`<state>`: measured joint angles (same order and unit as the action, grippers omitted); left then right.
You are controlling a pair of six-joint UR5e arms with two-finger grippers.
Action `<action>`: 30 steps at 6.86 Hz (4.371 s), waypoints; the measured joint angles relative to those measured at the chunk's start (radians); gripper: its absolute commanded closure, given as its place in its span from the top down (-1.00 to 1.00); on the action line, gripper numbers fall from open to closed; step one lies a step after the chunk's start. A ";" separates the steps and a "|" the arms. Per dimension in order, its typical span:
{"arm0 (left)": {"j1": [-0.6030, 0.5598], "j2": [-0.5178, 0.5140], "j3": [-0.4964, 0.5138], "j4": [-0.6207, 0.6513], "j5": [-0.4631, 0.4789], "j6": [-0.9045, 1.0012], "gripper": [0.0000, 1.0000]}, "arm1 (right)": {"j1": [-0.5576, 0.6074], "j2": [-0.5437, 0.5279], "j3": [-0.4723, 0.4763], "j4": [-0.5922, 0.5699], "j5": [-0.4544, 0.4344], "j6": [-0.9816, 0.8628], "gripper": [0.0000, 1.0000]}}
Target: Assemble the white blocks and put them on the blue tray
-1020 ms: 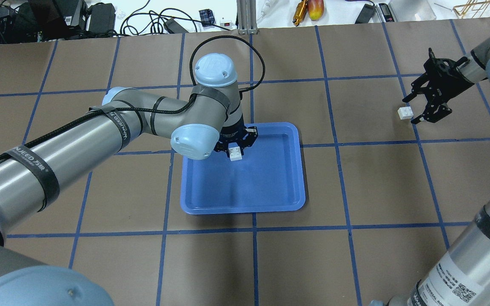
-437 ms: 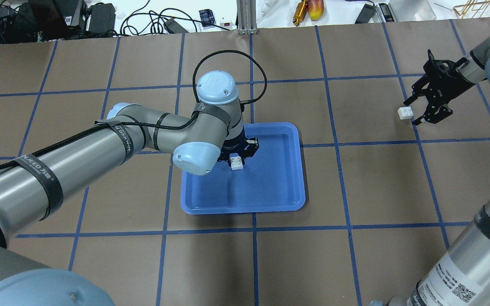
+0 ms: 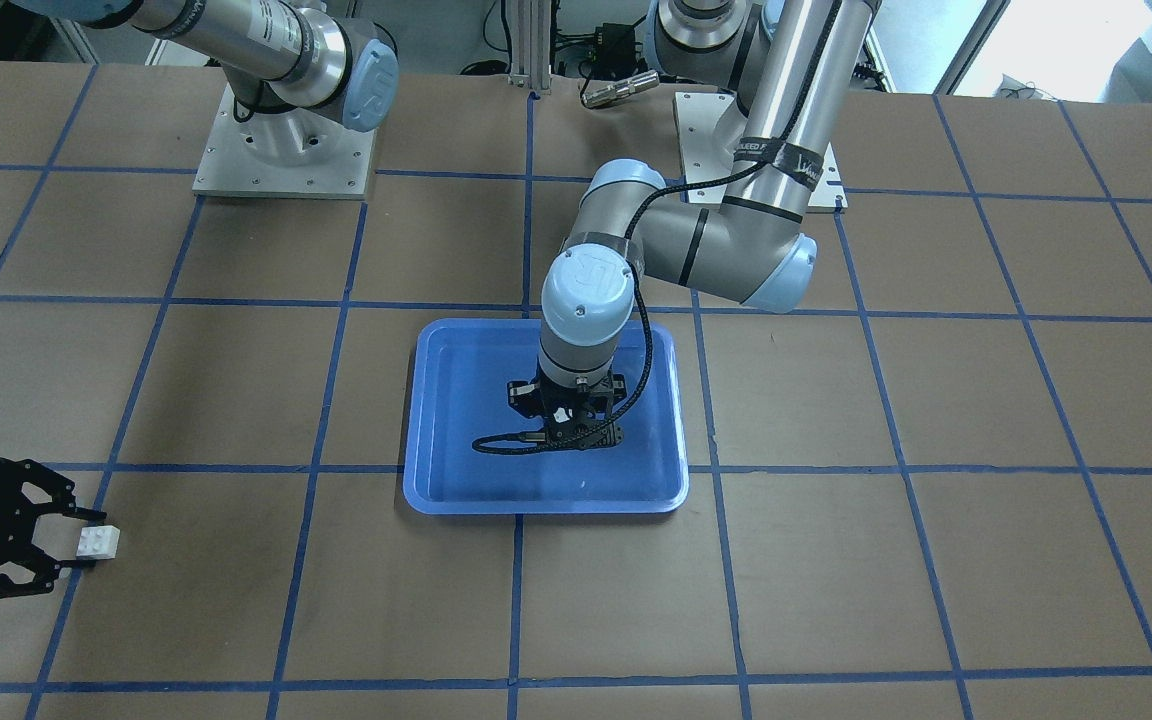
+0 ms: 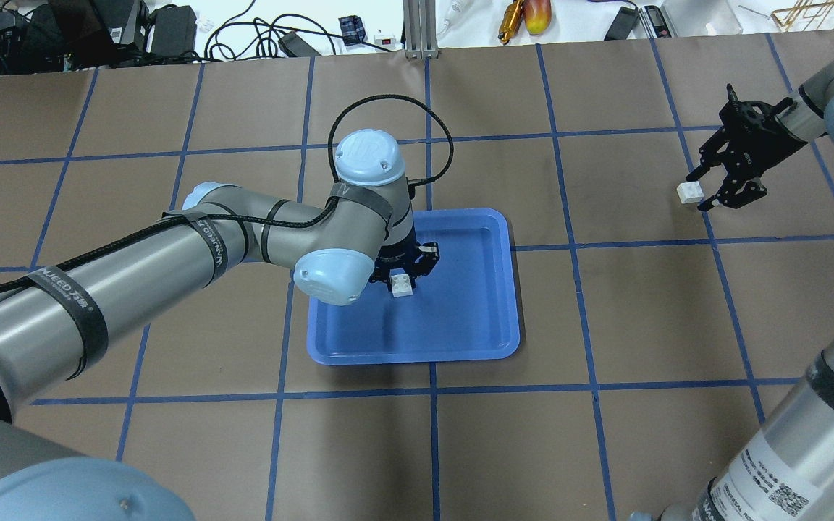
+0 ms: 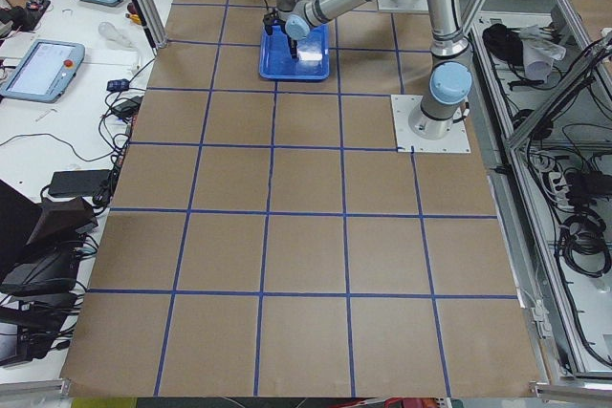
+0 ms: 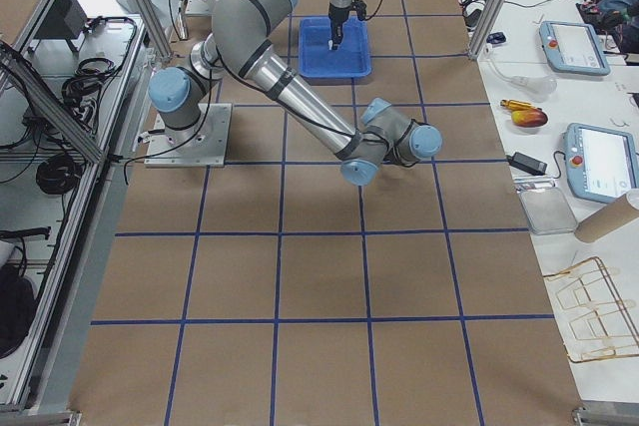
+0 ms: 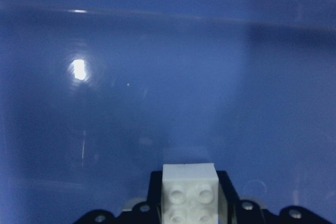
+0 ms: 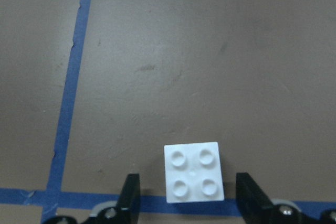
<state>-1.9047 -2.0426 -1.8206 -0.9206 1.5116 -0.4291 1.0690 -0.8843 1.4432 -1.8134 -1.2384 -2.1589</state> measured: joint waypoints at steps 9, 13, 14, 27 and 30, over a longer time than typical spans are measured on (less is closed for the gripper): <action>0.128 0.063 -0.010 -0.015 -0.126 0.081 -0.73 | 0.107 -0.150 0.041 0.169 0.115 0.092 -1.00; 0.184 0.077 -0.062 -0.015 -0.223 0.150 -1.00 | 0.252 -0.384 0.355 -0.132 0.139 0.431 -1.00; 0.190 0.080 -0.066 -0.015 -0.233 0.151 -1.00 | 0.297 -0.440 0.454 -0.268 0.139 0.518 -1.00; 0.198 0.109 -0.127 0.004 -0.262 0.214 -1.00 | 0.663 -0.270 0.619 -0.862 0.174 0.887 -1.00; 0.199 0.110 -0.132 0.006 -0.264 0.211 -1.00 | 0.686 -0.252 0.619 -0.883 0.172 0.917 -1.00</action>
<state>-1.7058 -1.9329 -1.9524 -0.9145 1.2473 -0.2177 1.7549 -1.1363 2.0625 -2.6969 -1.0661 -1.2423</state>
